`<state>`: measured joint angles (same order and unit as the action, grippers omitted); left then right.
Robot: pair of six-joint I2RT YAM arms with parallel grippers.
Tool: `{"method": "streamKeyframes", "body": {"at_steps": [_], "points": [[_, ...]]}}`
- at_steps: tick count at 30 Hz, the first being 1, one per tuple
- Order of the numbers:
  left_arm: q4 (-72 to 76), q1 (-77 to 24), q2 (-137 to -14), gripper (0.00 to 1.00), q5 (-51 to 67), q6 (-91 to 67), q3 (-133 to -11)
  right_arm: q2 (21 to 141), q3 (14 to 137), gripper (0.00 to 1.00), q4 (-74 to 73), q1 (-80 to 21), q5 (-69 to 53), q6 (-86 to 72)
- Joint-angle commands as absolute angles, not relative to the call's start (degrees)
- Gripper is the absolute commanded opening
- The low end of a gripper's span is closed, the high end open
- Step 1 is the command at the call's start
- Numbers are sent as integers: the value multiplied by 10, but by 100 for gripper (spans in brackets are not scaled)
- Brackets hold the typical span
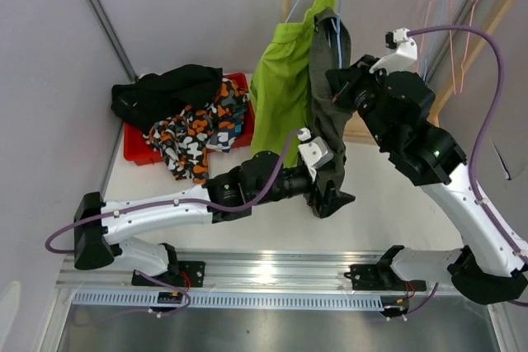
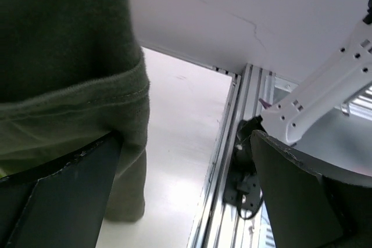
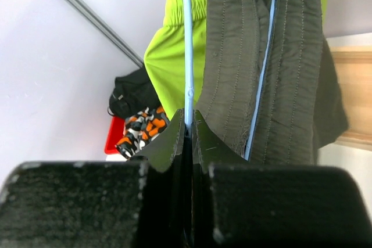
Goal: Remove the shorts from the hanger
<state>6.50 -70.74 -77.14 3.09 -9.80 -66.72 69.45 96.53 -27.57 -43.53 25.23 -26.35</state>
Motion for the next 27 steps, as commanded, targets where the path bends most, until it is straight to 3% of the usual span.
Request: {"method": "streamKeyframes", "body": {"at_steps": [1,4,7,11,12,15,16,20,27], "points": [[123,-720,-785,99,-44,-75,-687,657,991,0,-217,-447,283,-280],[112,-728,-806,99,-110,-49,-709,643,990,0,-233,-453,282,-294],[91,-737,-841,93,-189,-13,-749,622,981,0,-249,-458,277,-316],[103,-738,-872,74,-229,-2,-773,589,953,0,-248,-469,265,-348],[105,-737,-875,66,-235,-2,-779,581,952,0,-252,-470,265,-352],[109,-737,-882,8,-250,8,-783,573,947,0,-260,-471,265,-360],[108,-738,-881,0,-249,5,-777,570,947,0,-262,-471,269,-358],[136,-770,-843,0,-257,-17,-700,576,961,0,-269,-471,289,-331],[145,-929,-722,0,-374,-68,-527,603,1028,0,-279,-470,327,-269]]}}
